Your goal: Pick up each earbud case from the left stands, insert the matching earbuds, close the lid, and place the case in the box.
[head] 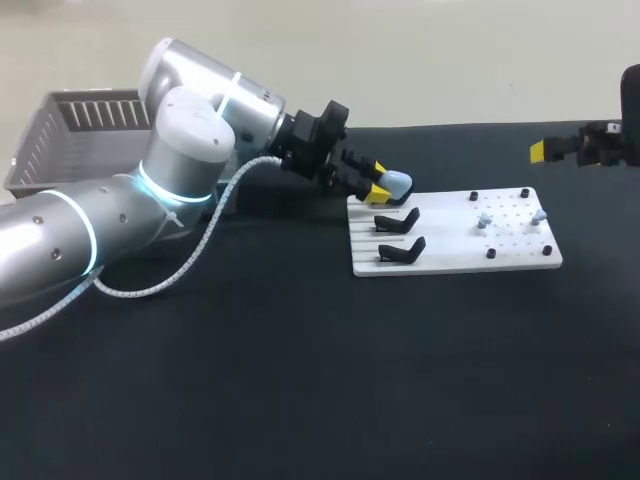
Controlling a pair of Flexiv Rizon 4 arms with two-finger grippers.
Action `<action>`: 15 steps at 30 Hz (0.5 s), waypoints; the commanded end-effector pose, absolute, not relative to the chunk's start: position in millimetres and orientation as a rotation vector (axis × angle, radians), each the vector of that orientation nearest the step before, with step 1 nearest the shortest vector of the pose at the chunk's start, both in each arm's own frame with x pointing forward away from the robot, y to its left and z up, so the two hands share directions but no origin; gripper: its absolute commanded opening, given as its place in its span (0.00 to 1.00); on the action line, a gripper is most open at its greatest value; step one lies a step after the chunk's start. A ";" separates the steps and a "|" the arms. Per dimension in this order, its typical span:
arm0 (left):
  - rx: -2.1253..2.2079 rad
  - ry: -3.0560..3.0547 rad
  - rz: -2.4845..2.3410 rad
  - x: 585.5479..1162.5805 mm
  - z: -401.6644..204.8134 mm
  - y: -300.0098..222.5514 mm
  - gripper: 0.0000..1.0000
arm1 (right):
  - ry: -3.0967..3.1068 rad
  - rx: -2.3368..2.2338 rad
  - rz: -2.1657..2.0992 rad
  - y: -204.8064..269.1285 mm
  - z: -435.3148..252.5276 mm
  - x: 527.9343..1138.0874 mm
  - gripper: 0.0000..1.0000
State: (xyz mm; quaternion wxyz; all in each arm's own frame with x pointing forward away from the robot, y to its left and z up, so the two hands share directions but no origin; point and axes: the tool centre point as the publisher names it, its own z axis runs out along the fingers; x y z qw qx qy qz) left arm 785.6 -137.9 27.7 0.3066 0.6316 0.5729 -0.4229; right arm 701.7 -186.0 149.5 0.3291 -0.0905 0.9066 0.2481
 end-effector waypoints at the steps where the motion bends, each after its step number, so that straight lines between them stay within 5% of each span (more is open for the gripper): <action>1: 1.677 1.515 -1.120 788.9 27.0 -138.9 0.36 | 2.372 -0.237 0.647 -186.1 149.7 701.2 1.00; 9: 1.682 1.513 -1.117 788.6 27.8 -139.5 0.29 | 2.372 -0.237 0.647 -186.1 149.7 701.2 1.00; 13: 1.680 1.511 -1.113 786.5 30.1 -138.0 0.00 | 2.372 -0.237 0.647 -186.1 149.7 701.2 1.00; 15: 1.681 1.502 -1.105 784.6 33.8 -136.5 0.00 | 2.372 -0.237 0.647 -186.1 149.7 701.2 1.00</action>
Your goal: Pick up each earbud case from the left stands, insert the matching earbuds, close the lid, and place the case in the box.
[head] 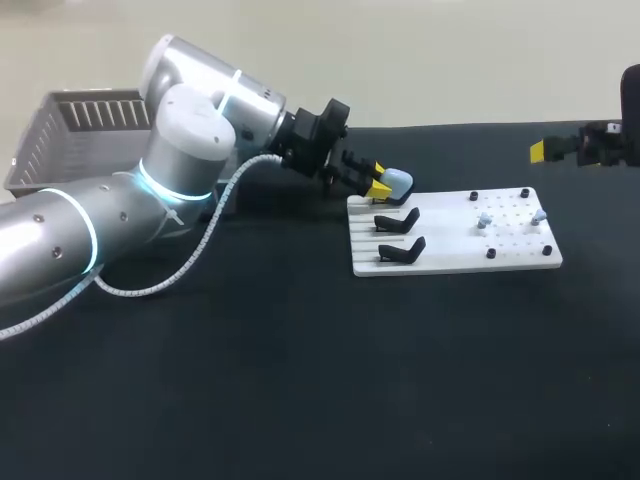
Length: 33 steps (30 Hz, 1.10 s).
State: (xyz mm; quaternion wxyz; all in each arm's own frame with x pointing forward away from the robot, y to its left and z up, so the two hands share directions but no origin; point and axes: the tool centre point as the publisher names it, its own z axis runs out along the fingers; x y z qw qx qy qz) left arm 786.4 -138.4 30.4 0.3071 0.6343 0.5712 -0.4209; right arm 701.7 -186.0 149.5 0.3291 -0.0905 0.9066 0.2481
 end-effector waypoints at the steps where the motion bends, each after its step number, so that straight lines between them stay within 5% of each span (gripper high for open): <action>1: 1.682 1.497 -1.101 783.7 36.0 -135.5 0.00 | 2.372 -0.237 0.647 -186.1 149.7 701.2 1.00; 33: 1.375 1.323 -1.066 713.1 146.7 -124.2 0.00 | 2.372 -0.237 0.647 -186.1 149.7 701.2 1.00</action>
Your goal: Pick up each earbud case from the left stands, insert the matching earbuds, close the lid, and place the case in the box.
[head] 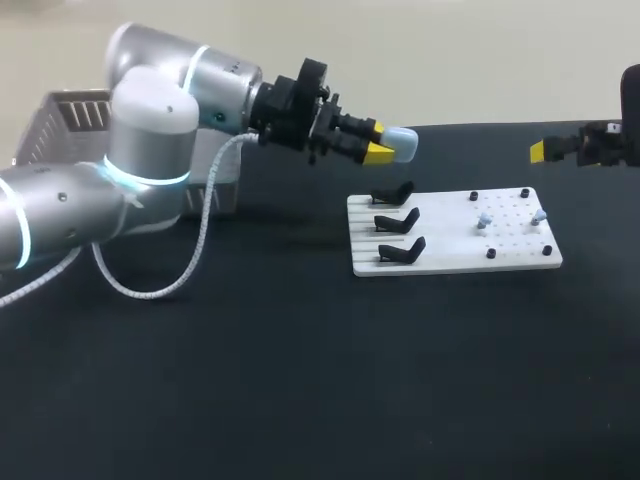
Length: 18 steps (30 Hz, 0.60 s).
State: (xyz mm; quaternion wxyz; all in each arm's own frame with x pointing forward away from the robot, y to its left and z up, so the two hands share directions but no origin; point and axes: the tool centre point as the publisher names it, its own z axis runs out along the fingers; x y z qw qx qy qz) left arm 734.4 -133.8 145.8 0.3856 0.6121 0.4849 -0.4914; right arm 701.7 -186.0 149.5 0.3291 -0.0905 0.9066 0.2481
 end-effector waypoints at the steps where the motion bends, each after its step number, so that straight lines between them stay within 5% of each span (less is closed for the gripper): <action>1: 1.357 1.325 -1.074 711.5 147.1 -123.1 0.00 | 2.372 -0.237 0.647 -186.1 149.7 701.2 1.00; 18: 1.318 1.242 -1.157 698.6 143.5 -123.7 0.00 | 2.372 -0.237 0.647 -186.1 149.7 701.2 1.00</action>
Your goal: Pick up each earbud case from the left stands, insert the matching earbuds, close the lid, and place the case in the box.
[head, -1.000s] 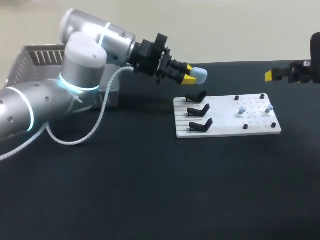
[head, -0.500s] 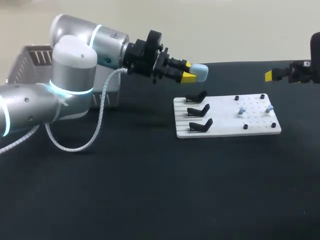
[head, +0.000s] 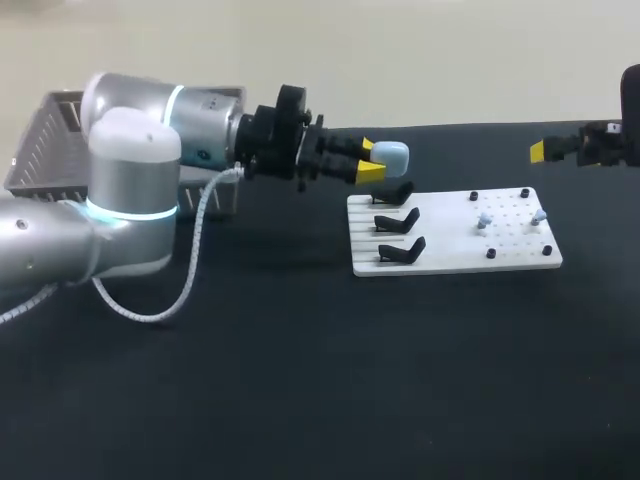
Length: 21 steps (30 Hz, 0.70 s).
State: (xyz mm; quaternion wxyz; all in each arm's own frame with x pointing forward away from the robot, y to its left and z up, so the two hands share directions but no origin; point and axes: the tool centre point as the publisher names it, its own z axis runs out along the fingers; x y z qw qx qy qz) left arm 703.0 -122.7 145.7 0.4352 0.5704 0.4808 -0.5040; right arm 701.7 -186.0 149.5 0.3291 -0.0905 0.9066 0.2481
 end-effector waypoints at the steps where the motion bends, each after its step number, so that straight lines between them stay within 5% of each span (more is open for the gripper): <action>1: 1.327 1.238 -1.154 698.3 144.3 -124.6 0.00 | 2.372 -0.237 0.647 -186.1 149.7 701.2 1.00; 21: 1.408 1.145 -1.230 697.7 143.0 -135.1 0.00 | 2.372 -0.237 0.647 -186.1 149.7 701.2 1.00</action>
